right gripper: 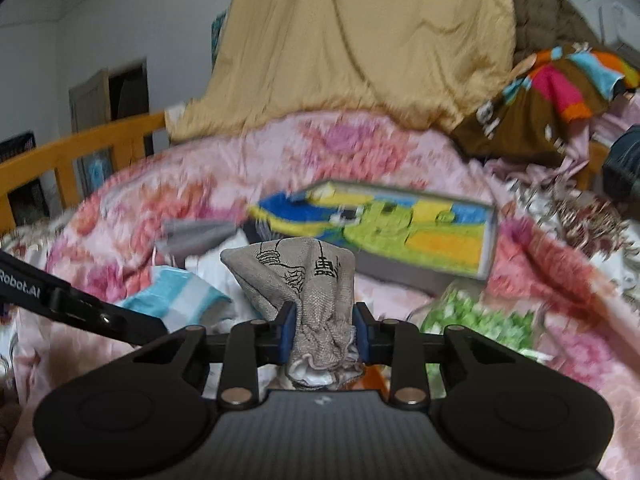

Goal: Organize soft objects
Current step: 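Close the right gripper on the grey pouch while the left closes on the blue packet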

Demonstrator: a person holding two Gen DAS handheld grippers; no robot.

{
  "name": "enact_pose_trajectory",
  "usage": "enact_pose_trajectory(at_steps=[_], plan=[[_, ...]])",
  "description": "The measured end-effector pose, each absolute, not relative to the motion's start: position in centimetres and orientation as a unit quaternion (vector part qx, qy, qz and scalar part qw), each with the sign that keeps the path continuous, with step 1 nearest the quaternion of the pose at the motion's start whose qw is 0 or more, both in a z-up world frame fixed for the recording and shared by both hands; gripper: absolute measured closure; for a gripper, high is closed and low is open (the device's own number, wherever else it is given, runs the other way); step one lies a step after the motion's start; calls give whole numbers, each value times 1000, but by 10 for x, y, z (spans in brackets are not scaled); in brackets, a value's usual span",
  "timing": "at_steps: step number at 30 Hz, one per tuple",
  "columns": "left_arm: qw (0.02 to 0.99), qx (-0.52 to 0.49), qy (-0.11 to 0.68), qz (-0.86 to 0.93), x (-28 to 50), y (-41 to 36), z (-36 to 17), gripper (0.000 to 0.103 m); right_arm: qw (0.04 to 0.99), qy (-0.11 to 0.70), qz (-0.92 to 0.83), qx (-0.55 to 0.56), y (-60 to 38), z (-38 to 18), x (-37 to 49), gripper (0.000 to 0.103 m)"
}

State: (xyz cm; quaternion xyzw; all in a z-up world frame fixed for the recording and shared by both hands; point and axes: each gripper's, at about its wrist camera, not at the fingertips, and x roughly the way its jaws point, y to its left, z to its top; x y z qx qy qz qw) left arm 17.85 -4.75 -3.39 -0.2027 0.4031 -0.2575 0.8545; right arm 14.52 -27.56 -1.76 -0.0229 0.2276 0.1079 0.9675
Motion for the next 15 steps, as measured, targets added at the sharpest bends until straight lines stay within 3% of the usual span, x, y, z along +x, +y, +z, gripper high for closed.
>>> enact_pose_trajectory(at_steps=[7, 15], plan=[[881, -178, 359, -253, 189, -35, 3, 89, 983, 162, 90, -2, -284, 10, 147, 70], [908, -142, 307, -246, 242, -62, 29, 89, 990, 123, 56, 45, -309, 31, 229, 70]])
